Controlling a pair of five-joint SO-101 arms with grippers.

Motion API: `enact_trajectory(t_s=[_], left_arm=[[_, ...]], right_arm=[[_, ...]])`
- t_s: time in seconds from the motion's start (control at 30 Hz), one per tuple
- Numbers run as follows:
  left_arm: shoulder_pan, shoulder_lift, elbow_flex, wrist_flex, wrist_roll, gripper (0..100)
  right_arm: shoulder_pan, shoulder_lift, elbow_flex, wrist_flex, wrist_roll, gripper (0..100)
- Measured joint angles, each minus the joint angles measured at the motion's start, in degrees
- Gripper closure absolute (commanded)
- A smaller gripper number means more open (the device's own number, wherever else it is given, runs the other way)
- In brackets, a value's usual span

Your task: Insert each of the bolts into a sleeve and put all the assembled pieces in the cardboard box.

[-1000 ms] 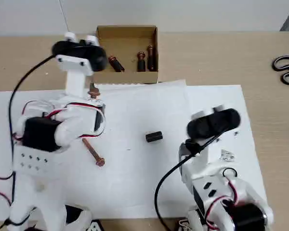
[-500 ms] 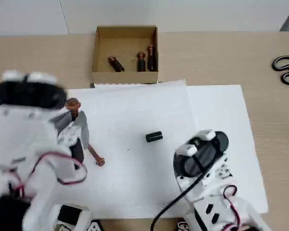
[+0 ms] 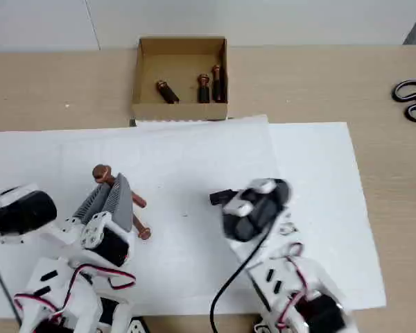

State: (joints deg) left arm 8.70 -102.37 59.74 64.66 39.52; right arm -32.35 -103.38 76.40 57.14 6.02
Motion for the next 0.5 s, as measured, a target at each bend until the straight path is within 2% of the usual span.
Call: enact_trajectory(t_s=[0.23, 0.5], left_arm=[[5.01, -0.97, 3.60, -5.54, 2.11, 99], [12.13, -0.53, 8.44, -5.80, 2.11, 99]], right_arm=[[-8.88, 0.00, 11.52, -14.59, -1.41, 99.5], [-12.92, 0.09, 14.33, -17.76, -1.67, 99.5]])
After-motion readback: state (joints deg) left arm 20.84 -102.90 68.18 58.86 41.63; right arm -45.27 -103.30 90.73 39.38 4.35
